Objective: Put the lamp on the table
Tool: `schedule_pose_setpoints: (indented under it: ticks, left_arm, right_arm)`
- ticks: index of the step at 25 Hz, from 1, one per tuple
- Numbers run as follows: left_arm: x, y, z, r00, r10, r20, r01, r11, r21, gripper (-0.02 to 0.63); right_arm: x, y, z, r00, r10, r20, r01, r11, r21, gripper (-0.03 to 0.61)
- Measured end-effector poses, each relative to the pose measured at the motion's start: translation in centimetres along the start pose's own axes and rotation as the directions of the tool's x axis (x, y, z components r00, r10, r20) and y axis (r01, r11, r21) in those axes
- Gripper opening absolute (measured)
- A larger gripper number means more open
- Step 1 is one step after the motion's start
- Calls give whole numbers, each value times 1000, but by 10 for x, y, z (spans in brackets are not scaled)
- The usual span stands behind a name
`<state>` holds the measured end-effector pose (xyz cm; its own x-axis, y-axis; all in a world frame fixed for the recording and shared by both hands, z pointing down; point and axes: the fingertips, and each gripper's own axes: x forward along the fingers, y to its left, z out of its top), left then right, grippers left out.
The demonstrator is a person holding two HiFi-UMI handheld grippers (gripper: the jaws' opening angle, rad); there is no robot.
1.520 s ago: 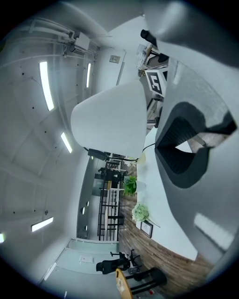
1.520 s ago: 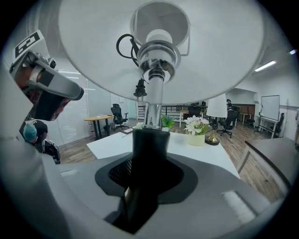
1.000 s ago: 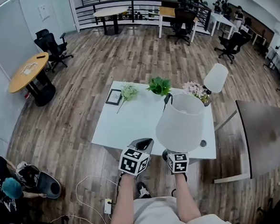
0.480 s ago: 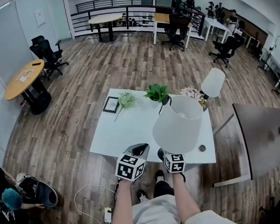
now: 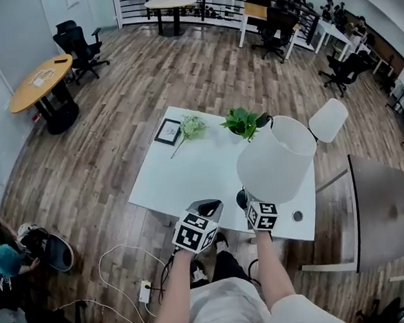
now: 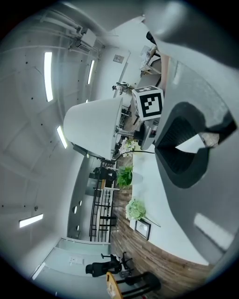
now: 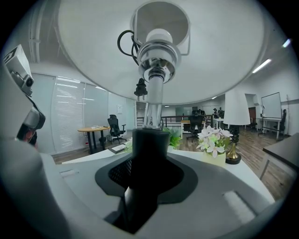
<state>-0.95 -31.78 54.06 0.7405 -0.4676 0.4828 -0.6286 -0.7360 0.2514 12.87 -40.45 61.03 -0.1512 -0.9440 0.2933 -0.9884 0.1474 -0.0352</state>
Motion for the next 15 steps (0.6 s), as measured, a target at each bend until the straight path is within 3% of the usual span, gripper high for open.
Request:
schedule_pose_setpoints:
  ticks: [10,15]
  left_arm:
    - [16,26,-47,998,26,-52,-32,994,-107,0]
    - [24,46,-42,998,53,-42,-59,989,-138,0]
  right_arm:
    - [63,15,-19,998,57,-20,-57,998,-29,152]
    - [87,20,-32,996,80,-44,-82,996,-43,152]
